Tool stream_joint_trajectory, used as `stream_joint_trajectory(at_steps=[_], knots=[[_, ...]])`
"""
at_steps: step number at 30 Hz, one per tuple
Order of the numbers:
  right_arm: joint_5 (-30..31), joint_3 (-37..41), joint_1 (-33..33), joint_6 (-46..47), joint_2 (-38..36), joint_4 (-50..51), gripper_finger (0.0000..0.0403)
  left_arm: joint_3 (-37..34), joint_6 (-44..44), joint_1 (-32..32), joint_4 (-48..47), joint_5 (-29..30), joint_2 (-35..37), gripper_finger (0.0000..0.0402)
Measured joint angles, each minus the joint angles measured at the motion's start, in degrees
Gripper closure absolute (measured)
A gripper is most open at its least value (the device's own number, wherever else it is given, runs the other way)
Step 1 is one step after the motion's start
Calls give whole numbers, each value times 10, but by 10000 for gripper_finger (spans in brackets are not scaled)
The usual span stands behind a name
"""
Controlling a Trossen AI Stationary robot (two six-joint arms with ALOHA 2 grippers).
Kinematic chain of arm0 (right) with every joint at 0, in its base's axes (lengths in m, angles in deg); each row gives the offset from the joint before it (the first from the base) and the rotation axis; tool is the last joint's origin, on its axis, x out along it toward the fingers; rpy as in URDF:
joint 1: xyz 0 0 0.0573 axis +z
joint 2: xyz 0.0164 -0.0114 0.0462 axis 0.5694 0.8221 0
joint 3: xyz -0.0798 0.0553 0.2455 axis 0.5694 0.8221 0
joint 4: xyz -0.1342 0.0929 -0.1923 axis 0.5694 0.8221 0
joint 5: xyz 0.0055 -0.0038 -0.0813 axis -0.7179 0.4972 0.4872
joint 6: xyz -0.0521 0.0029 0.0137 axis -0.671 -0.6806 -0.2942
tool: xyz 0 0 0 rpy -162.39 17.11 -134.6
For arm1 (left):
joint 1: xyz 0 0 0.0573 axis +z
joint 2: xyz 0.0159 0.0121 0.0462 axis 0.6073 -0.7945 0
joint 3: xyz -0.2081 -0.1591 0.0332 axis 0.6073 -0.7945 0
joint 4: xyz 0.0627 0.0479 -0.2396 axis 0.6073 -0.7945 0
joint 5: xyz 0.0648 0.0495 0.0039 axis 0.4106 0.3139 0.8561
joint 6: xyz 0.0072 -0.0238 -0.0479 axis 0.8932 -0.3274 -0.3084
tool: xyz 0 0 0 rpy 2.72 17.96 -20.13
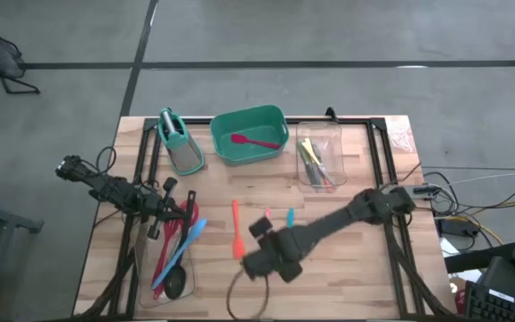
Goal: Pick & Place Kitchen Items
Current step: Put the blue spatula into the green bin
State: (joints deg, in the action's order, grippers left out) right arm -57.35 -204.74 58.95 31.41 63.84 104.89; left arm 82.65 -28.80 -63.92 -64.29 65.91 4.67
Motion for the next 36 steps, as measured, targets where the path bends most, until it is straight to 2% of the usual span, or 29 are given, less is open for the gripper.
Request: stream_joint_trajectory(at_steps=[5,9,17,23,28,36], knots=[[12,62,27,1,0,-5,225,0,0,0,0,0,0,392],[-24,118,32,6,0,-26,186,0,0,0,0,0,0,392],[-38,198,37,-38,1,-88,152,0,0,0,0,0,0,392],[-32,223,37,-53,1,-131,155,0,0,0,0,0,0,392],[-69,250,35,-66,-1,-152,177,0,0,0,0,0,0,392],[-73,269,24,-81,-4,-180,208,0,0,0,0,0,0,392]])
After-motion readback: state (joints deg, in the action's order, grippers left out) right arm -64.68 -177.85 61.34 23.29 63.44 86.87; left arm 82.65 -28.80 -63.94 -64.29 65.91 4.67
